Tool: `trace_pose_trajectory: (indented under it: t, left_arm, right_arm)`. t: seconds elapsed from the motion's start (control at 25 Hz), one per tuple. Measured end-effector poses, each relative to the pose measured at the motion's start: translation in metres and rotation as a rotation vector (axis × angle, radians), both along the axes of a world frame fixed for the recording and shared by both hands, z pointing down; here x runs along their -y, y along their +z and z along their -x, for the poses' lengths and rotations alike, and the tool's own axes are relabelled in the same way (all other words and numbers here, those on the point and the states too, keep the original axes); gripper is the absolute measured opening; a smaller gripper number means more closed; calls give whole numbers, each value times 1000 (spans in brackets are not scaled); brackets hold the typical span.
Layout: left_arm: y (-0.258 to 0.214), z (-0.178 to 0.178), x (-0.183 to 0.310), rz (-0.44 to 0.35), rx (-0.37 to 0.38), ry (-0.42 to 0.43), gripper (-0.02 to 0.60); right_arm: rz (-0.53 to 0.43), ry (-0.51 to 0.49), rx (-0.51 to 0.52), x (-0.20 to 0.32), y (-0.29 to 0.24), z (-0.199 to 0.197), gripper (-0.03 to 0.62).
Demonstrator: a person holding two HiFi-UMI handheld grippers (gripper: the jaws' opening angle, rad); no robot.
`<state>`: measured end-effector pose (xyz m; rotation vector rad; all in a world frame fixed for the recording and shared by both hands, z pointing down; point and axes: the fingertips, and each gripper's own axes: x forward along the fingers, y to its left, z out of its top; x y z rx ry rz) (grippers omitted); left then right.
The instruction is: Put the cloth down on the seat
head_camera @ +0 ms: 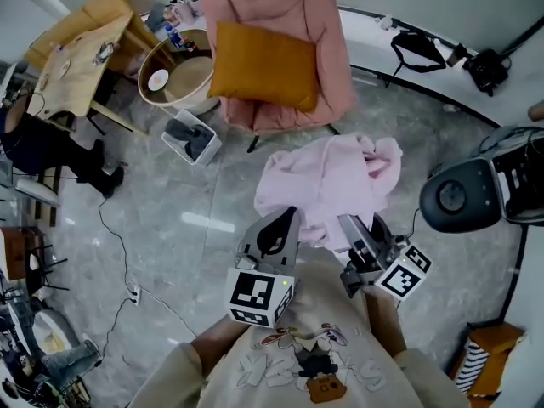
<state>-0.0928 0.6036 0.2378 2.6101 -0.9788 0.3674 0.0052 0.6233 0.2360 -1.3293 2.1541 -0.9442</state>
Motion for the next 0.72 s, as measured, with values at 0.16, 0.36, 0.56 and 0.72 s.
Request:
trace_pose_trajectory:
  t: [0.16, 0.36, 0.56, 0.72]
  left_arm:
    - [-5, -5, 0, -33, 3, -8, 3]
    - [-3, -8, -13, 10, -10, -29, 3]
    - [-6, -10, -6, -12, 10, -30, 3]
    - [-5, -5, 12, -8, 1, -57, 3]
  right_arm:
    - [-10, 17, -23, -12, -3, -14, 124]
    - [3, 23, -33, -27, -2, -22, 124]
    - [-21, 19, -4, -17, -10, -24, 123]
    - [-30, 4, 39, 4, -10, -25, 121]
